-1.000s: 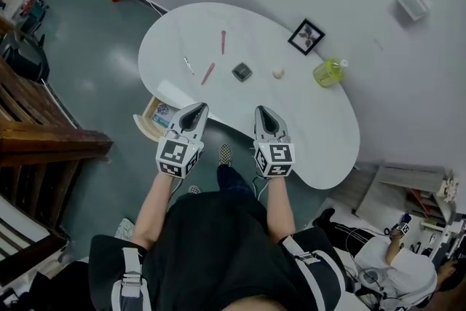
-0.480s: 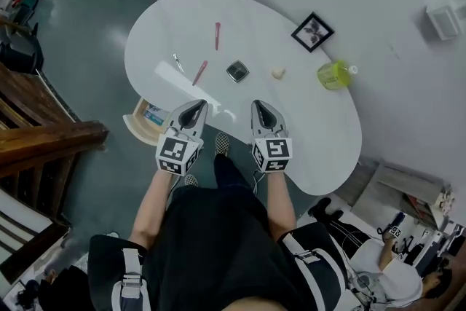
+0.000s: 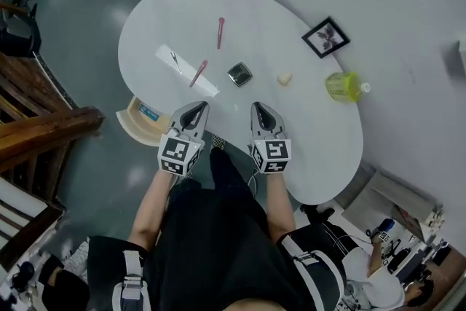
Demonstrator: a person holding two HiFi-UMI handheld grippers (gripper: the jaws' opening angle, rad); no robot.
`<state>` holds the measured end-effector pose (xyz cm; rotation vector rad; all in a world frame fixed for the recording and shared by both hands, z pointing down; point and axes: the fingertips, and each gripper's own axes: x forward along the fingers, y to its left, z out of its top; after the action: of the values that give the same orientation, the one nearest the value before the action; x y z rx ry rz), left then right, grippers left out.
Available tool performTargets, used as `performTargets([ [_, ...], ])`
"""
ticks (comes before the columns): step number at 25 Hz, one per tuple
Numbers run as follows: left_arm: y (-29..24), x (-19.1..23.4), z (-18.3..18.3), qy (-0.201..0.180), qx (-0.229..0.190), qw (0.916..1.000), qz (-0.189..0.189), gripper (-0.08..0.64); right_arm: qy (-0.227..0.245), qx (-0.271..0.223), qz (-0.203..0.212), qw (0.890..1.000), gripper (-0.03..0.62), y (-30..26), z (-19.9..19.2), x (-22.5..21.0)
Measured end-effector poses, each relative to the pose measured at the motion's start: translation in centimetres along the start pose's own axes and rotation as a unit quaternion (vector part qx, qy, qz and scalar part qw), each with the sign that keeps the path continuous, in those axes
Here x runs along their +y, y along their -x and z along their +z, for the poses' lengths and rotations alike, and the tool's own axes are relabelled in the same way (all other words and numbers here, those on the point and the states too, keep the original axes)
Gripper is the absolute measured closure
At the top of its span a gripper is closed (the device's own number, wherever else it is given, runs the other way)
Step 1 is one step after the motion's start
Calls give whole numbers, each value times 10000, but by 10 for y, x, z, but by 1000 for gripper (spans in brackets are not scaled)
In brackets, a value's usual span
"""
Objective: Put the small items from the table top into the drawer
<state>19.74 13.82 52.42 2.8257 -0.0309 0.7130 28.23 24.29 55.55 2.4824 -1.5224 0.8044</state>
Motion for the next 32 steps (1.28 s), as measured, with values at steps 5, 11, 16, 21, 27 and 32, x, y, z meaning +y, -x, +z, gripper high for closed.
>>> performTargets([
  [5, -18, 8, -15, 100, 160, 9998, 37, 540, -59, 209, 125, 9997, 560, -20, -19, -5],
  [11, -29, 8, -23, 137, 222, 9997, 19, 540, 46, 363, 360, 9987, 560, -42, -29, -7],
  [16, -26, 9, -20, 175, 215, 9996, 68, 540, 182, 415, 583, 9973, 560, -57, -21, -8],
  [21, -17, 14, -20, 233, 245, 9993, 147, 540, 382, 603, 782, 9944, 551, -77, -18, -8],
  [27, -12, 16, -22, 310, 244, 9989, 240, 540, 753, 942, 1003, 9876, 387, -97, -27, -8],
  [32, -8, 18, -31, 375, 294, 9984, 291, 540, 790, 1064, 725, 9885, 325, -113, -35, -18],
])
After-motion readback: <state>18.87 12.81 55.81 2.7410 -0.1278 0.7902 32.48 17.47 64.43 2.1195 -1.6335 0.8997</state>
